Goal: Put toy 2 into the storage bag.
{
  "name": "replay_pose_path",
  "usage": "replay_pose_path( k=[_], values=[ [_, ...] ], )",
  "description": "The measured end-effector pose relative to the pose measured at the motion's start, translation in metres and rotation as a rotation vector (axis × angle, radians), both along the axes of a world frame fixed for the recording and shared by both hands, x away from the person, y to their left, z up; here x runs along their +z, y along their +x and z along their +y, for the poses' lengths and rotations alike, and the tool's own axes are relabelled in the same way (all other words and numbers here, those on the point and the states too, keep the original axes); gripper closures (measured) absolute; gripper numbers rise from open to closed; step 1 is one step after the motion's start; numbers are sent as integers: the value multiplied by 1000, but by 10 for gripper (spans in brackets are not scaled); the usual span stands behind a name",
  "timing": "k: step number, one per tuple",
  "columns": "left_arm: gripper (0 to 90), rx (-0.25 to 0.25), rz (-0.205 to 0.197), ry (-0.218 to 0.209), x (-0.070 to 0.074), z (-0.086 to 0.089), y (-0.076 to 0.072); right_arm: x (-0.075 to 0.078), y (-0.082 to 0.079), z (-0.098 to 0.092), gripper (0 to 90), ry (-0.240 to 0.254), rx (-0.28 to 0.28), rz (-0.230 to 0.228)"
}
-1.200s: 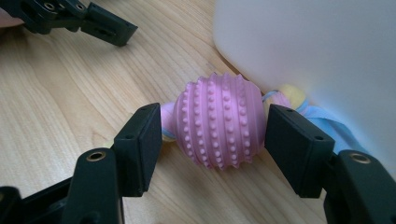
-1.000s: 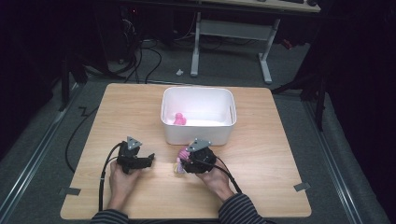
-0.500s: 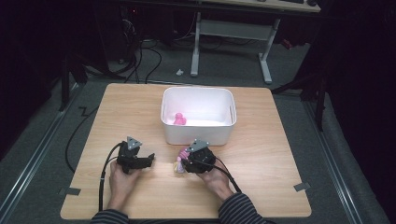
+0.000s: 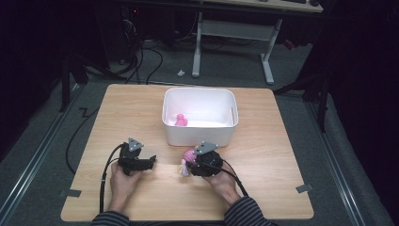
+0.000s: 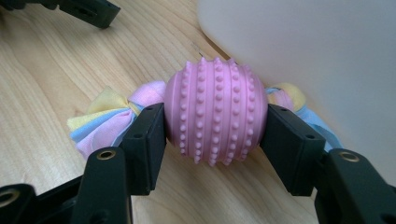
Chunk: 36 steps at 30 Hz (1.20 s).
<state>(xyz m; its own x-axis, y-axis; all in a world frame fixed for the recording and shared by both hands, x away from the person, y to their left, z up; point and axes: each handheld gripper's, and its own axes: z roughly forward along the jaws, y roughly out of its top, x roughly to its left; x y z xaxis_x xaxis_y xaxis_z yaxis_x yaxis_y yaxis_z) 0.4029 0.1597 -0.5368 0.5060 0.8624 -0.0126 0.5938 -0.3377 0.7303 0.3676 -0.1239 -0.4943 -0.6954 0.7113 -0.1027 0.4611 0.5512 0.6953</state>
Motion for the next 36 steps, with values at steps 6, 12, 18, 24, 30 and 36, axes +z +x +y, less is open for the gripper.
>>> replay_pose_path(
  k=[6, 12, 18, 24, 30, 36],
  values=[
    [164, -1, 1, -1, 0, 0, 0, 7, -5, -8, 419, 18, 19, 14],
    [153, -1, 5, -4, 0, 0, 0, 11, -10, -16, 419, 16, 29, 16],
    [150, 0, 6, -2, 0, 0, 0, 18, -17, -26, 420, 16, 26, 10],
    [147, 1, 6, -2, 0, 0, 0, 23, -22, -39, 420, 29, 6, -17],
    [145, 1, 7, -3, 0, 0, 0, 26, -26, -48, 420, 32, -4, -21],
    [145, 2, 7, -3, 0, 0, 0, 31, -28, -59, 420, 43, -15, -23]
  ],
)
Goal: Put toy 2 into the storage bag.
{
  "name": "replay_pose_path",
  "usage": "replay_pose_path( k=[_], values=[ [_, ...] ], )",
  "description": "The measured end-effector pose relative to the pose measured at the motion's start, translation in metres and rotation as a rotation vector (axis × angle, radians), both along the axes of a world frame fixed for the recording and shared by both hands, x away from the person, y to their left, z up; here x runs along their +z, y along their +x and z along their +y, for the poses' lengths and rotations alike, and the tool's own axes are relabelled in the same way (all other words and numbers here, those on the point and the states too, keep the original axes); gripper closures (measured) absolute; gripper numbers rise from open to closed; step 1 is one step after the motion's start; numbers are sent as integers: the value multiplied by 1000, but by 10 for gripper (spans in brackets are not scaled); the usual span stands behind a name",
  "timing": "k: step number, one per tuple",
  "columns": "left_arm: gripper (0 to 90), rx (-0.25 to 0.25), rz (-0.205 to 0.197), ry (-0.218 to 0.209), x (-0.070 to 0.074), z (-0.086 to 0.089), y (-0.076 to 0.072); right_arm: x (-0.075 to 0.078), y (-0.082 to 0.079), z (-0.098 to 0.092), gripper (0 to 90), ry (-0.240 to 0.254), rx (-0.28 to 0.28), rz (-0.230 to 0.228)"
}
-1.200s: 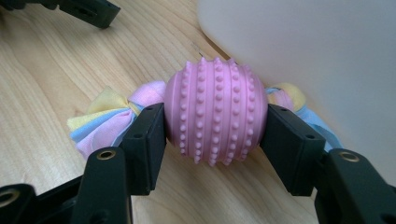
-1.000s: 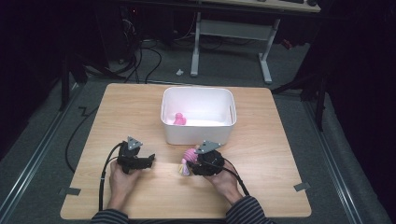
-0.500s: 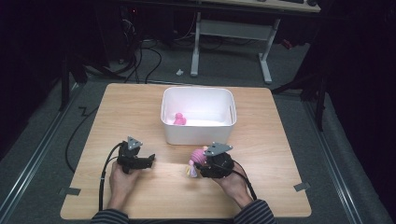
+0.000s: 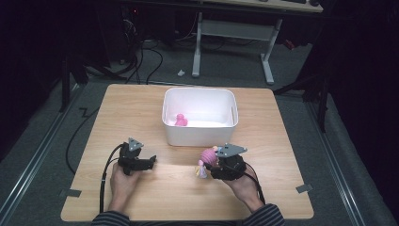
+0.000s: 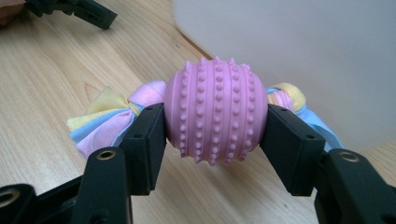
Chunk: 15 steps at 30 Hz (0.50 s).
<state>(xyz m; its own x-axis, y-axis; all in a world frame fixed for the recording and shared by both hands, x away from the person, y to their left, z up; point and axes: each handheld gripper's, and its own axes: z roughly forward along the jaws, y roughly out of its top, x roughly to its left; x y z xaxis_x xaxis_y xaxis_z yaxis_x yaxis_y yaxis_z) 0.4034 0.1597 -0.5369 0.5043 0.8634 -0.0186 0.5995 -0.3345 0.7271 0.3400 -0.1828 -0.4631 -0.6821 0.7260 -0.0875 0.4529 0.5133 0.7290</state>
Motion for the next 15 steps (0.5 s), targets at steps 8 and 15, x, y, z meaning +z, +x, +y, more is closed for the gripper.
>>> replay_pose_path(
  k=[8, 15],
  values=[
    [145, 0, 0, 1, 0, 0, 0, 5, -2, -11, 420, 17, -18, -6],
    [144, 0, 0, 1, 0, 0, 0, 13, -5, -21, 420, 31, -28, -16]
  ],
)
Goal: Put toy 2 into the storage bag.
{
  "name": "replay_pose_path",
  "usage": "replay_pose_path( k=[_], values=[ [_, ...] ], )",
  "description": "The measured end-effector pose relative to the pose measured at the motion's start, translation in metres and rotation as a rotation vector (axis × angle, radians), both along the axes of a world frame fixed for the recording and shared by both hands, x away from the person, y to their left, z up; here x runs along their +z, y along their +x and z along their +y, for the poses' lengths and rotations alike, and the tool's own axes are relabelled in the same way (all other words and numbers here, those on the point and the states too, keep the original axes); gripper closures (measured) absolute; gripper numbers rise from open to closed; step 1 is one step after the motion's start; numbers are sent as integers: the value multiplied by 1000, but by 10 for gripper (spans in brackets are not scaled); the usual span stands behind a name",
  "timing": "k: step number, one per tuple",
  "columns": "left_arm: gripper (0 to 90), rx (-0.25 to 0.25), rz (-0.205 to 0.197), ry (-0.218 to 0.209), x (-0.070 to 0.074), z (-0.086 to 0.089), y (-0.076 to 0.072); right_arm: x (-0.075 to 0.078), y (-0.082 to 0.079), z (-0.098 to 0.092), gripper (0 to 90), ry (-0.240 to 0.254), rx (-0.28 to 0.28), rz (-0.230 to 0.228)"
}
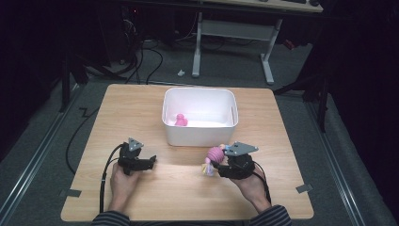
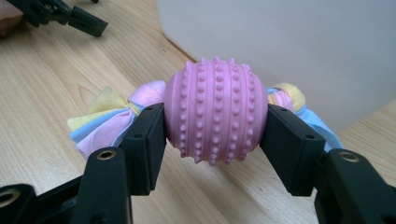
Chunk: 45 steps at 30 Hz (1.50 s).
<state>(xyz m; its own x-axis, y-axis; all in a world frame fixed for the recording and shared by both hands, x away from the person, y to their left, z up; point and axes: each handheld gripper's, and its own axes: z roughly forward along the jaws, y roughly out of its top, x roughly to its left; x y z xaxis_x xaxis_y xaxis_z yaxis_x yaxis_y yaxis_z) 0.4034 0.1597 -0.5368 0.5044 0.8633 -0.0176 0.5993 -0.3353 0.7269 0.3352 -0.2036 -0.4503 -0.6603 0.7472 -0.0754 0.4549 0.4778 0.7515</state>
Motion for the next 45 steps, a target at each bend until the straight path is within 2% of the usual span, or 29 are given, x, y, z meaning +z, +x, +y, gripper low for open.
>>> replay_pose_path(
  k=[6, 18, 34, 45],
  values=[
    [144, 0, 0, 1, 0, 0, 0, 7, -2, -7, 420, 22, -4, 3],
    [144, 0, 0, 1, 0, 0, 0, 23, -5, -13, 420, 20, 2, -17],
    [145, 0, 0, 0, 0, 0, 0, 57, 2, -27, 420, 71, 30, -23],
    [147, 1, 0, -2, 0, 0, 0, 82, 12, -28, 420, 74, 45, -51]
  ],
)
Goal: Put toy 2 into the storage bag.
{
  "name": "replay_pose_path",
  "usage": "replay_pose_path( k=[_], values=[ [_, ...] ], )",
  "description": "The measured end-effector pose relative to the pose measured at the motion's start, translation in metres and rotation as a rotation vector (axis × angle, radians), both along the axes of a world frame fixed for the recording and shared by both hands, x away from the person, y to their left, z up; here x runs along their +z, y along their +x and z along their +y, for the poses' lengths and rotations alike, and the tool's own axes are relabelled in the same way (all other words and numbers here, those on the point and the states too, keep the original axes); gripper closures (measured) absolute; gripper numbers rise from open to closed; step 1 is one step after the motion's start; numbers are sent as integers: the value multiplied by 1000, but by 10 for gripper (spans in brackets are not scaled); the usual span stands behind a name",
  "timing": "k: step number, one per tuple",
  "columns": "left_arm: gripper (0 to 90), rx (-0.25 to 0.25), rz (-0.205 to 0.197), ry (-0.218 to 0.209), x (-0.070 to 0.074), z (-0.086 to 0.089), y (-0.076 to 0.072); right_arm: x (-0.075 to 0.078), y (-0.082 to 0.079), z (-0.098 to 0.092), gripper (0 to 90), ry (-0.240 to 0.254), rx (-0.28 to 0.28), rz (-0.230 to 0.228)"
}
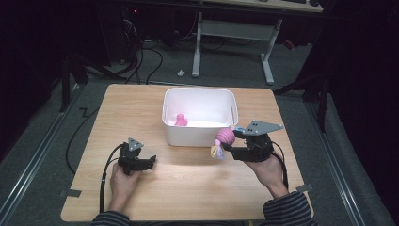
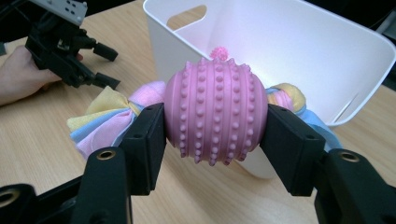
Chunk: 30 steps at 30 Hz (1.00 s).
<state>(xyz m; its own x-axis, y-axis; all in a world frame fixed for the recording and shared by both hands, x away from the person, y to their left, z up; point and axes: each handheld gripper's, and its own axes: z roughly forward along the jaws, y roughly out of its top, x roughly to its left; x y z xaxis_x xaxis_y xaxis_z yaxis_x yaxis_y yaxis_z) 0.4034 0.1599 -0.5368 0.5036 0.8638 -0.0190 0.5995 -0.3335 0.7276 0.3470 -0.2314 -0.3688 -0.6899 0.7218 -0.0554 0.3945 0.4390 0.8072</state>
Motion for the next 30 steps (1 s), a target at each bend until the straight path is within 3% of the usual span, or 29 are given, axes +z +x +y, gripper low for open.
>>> replay_pose_path(
  k=[16, 30],
  values=[
    [147, 0, 0, 2, 0, 0, 0, 21, 30, 4, 420, 0, -4, 4],
    [147, 0, 0, 2, 0, 0, 0, 26, 55, 19, 419, -18, -5, 19]
  ],
)
